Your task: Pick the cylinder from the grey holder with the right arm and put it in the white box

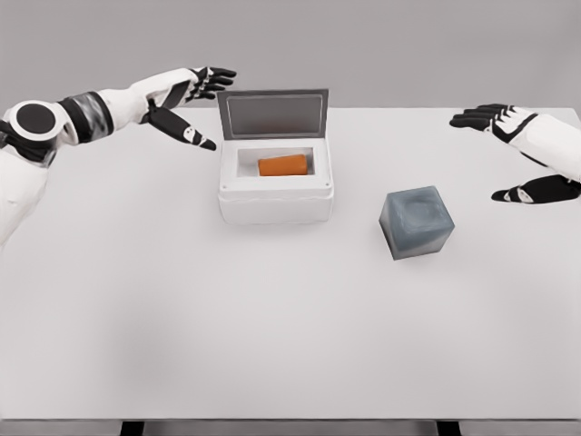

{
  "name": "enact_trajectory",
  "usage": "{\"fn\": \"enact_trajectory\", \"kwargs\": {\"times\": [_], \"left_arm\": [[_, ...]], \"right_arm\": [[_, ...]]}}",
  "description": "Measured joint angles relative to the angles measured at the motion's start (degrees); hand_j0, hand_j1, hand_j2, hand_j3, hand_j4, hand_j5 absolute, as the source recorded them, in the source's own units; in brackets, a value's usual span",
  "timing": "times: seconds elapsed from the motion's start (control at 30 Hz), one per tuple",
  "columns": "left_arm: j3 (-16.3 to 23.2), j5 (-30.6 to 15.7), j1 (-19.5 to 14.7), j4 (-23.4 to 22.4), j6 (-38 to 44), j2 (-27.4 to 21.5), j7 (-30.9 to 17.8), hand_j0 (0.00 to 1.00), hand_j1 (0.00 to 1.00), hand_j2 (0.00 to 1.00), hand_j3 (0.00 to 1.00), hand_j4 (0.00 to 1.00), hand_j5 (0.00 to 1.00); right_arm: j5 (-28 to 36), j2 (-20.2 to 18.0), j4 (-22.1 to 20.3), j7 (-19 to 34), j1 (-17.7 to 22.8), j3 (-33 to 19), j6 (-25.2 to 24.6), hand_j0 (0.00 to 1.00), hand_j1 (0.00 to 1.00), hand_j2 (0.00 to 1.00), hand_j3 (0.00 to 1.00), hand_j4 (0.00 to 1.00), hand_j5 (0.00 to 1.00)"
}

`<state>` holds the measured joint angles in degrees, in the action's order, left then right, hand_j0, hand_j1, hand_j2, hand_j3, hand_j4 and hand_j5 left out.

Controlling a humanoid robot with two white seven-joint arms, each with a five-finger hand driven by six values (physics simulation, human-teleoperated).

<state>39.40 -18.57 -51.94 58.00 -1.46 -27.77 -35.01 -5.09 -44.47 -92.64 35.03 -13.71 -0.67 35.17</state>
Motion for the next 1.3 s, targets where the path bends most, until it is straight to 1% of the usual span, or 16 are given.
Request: {"fn": "enact_trajectory", "kwargs": {"times": [0.17, 0.27, 0.47, 0.6, 1.0, 1.3], "left_arm": [[0.5, 0.1, 0.1, 0.4, -0.4, 0.1, 0.0, 1.0, 1.0, 1.0, 1.0, 1.0, 1.0], [1.1, 0.1, 0.1, 0.6, -2.0, 0.0, 0.0, 1.0, 1.0, 1.0, 1.0, 1.0, 1.0], [1.8, -0.3, 0.4, 3.0, -3.5, -0.7, 0.0, 1.0, 1.0, 1.0, 1.0, 1.0, 1.0], [1.9, 0.0, 0.6, 3.9, -3.7, -1.0, 0.1, 1.0, 1.0, 1.0, 1.0, 1.0, 1.0], [2.1, 0.0, 0.9, 4.4, -4.6, -1.4, 0.1, 1.0, 1.0, 1.0, 1.0, 1.0, 1.0], [2.0, -0.6, 1.1, 6.4, -4.6, -2.7, 0.0, 1.0, 1.0, 1.0, 1.0, 1.0, 1.0]], "right_arm": [[-0.7, 0.3, 0.7, 0.0, -0.3, 0.5, 0.0, 1.0, 1.0, 1.0, 1.0, 1.0, 1.0], [-0.9, 0.4, 1.0, 0.0, -0.3, 0.6, 0.0, 1.0, 1.0, 1.0, 1.0, 1.0, 1.0], [-0.9, 0.5, 1.2, 0.0, -0.3, 0.6, 0.0, 1.0, 1.0, 1.0, 1.0, 1.0, 1.0], [-1.0, 0.5, 1.3, 0.0, -0.3, 0.6, 0.0, 1.0, 1.0, 1.0, 1.0, 1.0, 1.0], [-1.0, 0.6, 1.0, 0.0, -0.2, 0.7, 0.0, 1.0, 1.0, 1.0, 1.0, 1.0, 1.0], [-1.0, 0.6, 0.9, 0.0, -0.3, 0.9, 0.0, 1.0, 1.0, 1.0, 1.0, 1.0, 1.0]]}}
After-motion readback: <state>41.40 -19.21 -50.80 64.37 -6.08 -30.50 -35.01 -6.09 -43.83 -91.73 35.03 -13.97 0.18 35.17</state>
